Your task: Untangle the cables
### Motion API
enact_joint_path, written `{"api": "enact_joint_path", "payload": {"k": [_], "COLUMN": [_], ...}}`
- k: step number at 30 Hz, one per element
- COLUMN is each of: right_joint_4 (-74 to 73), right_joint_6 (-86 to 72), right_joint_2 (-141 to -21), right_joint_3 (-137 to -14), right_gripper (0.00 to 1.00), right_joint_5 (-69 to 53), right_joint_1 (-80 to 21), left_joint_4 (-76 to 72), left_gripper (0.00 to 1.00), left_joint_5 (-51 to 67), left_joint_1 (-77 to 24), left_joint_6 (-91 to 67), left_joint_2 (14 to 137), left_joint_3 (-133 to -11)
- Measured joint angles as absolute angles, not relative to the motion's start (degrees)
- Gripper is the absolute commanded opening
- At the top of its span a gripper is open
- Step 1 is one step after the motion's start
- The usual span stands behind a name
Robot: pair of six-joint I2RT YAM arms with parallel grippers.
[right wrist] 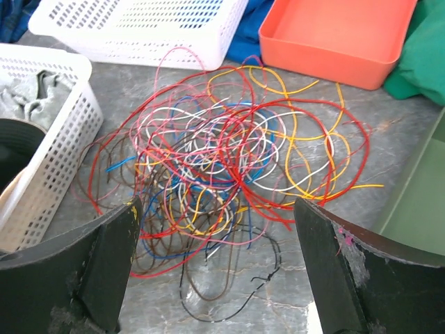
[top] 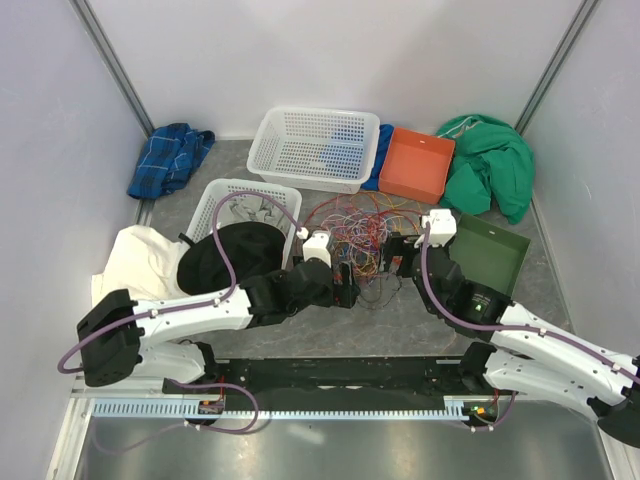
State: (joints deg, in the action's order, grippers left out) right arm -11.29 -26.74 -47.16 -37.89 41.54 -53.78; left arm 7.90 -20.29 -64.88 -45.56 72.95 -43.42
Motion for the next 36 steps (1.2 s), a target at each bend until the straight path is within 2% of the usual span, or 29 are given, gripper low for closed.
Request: {"api": "enact_joint_path", "payload": {"k": [7,20,23,25,26,27,32,36], "right_joint_4": [-13.13,-14.26,-14.28,-14.44,-14.5,-14.57,-14.87,-15.81], "right_joint_6": [-29.82,-33.69,-33.71,-33.69,-33.69,-33.67,-33.63,-33.45], "right_joint_2": [-47.16,-41.21,-40.23,-39.81,-39.62,-39.44,-39.13,-38.17], "right_joint_3": [-37.39,-31.16,-30.89,-30.83,-30.79,-30.79,-30.79,-30.81], "right_gripper": [0.98,0.98,0.98,0.98,0.98,0.98,0.98,0.98], "right_joint_5": [39.81,37.26,37.26,37.32,37.34,37.36,37.54,37.91], "right_joint_1": [-53.78,-53.78,-53.78,-53.78,-53.78,-53.78,-53.78,-53.78], "left_joint_4": [4.21,2.7,2.61,2.63,2.66,2.68,3.05,4.25], "left_gripper": [0.9,0.75,0.64,0.37,0.09,0.02,0.02,0.02], "left_joint_5": [-18.35,-19.0,-19.16,-19.16,-19.16,-19.2,-19.4,-17.74], "left_joint_1": [-63.83,-56.03,-55.83,-55.75,-55.72,-55.72,-55.72,-55.68], "left_joint_6": [-42.57,-42.06,-42.04,-42.0,-41.98,-41.89,-40.4,-37.56], "left_joint_2": [79.11,98.35,102.91,104.53,105.08,105.43,105.1,98.61], "left_joint_3": [-44.12,-55.61,-59.0,-60.12,-60.49,-60.82,-60.97,-59.18]}}
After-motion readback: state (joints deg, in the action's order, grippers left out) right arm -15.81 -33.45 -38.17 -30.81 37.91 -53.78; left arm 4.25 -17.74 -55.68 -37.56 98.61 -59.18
